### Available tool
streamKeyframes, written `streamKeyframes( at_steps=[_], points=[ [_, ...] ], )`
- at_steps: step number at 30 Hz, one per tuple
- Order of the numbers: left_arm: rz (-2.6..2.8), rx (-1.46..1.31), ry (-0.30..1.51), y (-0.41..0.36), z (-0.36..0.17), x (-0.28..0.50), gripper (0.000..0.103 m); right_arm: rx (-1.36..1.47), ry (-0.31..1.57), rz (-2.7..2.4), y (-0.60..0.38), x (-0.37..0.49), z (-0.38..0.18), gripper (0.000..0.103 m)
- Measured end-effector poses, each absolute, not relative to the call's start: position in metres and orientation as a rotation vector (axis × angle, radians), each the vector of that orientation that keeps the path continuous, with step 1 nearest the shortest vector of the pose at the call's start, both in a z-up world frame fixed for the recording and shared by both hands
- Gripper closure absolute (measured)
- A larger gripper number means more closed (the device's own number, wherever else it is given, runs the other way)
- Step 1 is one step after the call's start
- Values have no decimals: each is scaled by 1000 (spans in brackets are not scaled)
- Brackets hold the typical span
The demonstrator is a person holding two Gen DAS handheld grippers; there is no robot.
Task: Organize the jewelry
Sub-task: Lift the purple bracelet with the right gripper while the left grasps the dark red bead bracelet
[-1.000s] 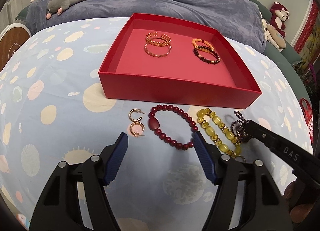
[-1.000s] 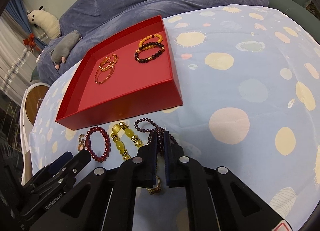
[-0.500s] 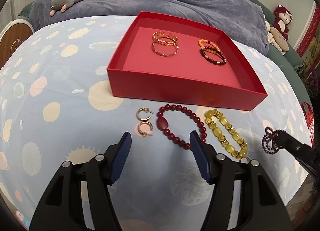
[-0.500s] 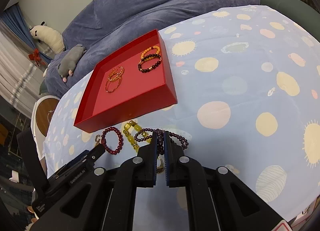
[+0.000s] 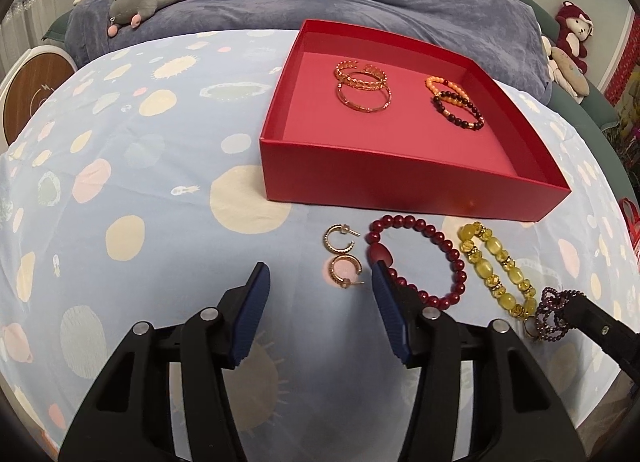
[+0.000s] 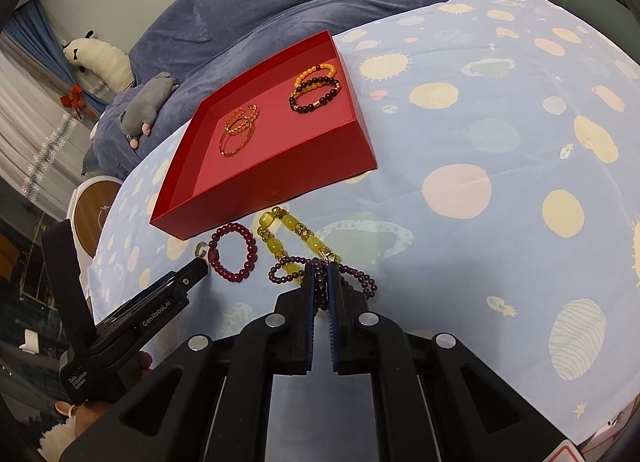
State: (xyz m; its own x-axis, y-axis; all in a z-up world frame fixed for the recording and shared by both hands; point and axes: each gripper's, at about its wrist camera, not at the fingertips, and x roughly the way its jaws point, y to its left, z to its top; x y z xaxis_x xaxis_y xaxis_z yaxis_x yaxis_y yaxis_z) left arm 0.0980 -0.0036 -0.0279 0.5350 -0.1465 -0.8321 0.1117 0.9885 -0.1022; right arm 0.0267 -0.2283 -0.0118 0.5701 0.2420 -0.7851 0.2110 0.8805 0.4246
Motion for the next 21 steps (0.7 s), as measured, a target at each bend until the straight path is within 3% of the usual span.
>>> streamKeyframes(
  at_steps=[16,21],
  points=[
    [-198,-8,989,-47,-26,90,54,549,960,-3,-238,24,-13,97],
    [-174,89,966,-51,-32,80,76,557,959,-5,-239,24,-13,97]
  ],
)
